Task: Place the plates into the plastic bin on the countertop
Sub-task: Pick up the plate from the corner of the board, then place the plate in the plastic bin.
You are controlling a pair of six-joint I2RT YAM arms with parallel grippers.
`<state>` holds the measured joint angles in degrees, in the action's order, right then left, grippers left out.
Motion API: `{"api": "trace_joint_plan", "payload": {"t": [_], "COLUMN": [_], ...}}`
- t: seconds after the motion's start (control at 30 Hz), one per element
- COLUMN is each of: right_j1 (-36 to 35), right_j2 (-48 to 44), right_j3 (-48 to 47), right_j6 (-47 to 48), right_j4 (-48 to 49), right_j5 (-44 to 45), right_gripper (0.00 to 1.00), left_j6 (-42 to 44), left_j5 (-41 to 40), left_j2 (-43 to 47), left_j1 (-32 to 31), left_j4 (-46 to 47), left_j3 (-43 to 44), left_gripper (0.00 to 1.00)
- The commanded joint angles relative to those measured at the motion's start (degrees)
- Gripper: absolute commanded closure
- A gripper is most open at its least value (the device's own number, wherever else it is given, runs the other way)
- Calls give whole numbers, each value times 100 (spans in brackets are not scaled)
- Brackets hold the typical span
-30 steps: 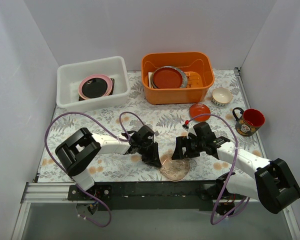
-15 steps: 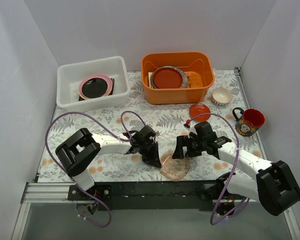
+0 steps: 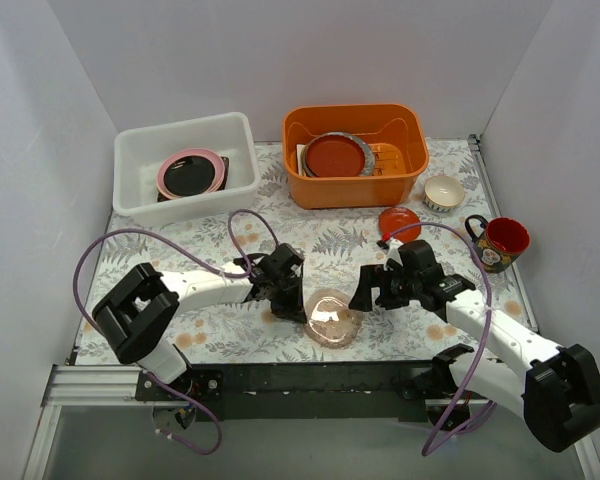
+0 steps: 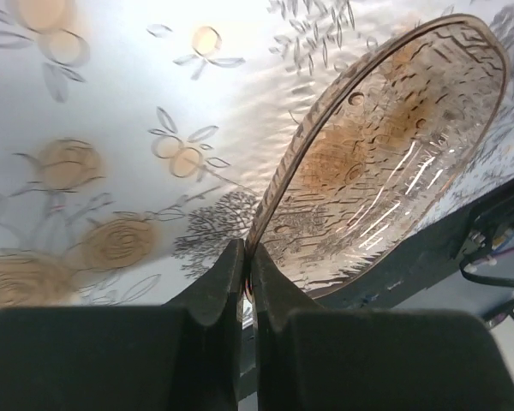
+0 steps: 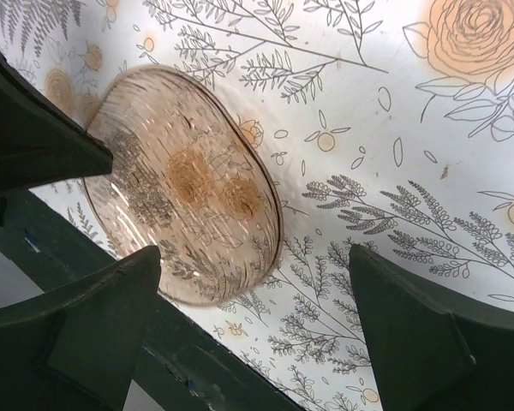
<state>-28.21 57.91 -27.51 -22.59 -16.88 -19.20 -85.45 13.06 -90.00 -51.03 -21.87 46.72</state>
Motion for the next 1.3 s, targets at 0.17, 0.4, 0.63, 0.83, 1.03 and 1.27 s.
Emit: {"api": "trace_joint_plan", "payload": {"t": [0.17, 0.4, 0.63, 0.83, 1.03, 1.27], "right_j1": [157, 166, 175, 175, 175, 201], "right_j2": [-280, -289, -166, -175, -192, -192], "right_j3": [-264, -176, -27, 61, 105, 132], "right_j6": [0, -26, -35, -35, -35, -26], "right_j4": [-131, -52, 71, 107, 115, 98], "right_j5": [-66, -189, -303, -295, -286, -268], "right_gripper": [2, 2, 2, 2, 2, 2], "left_j6": [528, 968, 1171, 1285, 1443, 1540], "left_j5": [-576, -427, -102, 276, 565, 1128], "left_j2": [684, 922, 782, 484, 71, -510], "left_j1": [663, 1507, 2140, 2676, 3203, 3993], "left_j4": [-625, -968, -1056, -1048, -1197, -1276], "left_j3": [504, 1216, 1928, 2578, 3474, 4274], "left_gripper": [100, 100, 100, 100, 100, 100]}}
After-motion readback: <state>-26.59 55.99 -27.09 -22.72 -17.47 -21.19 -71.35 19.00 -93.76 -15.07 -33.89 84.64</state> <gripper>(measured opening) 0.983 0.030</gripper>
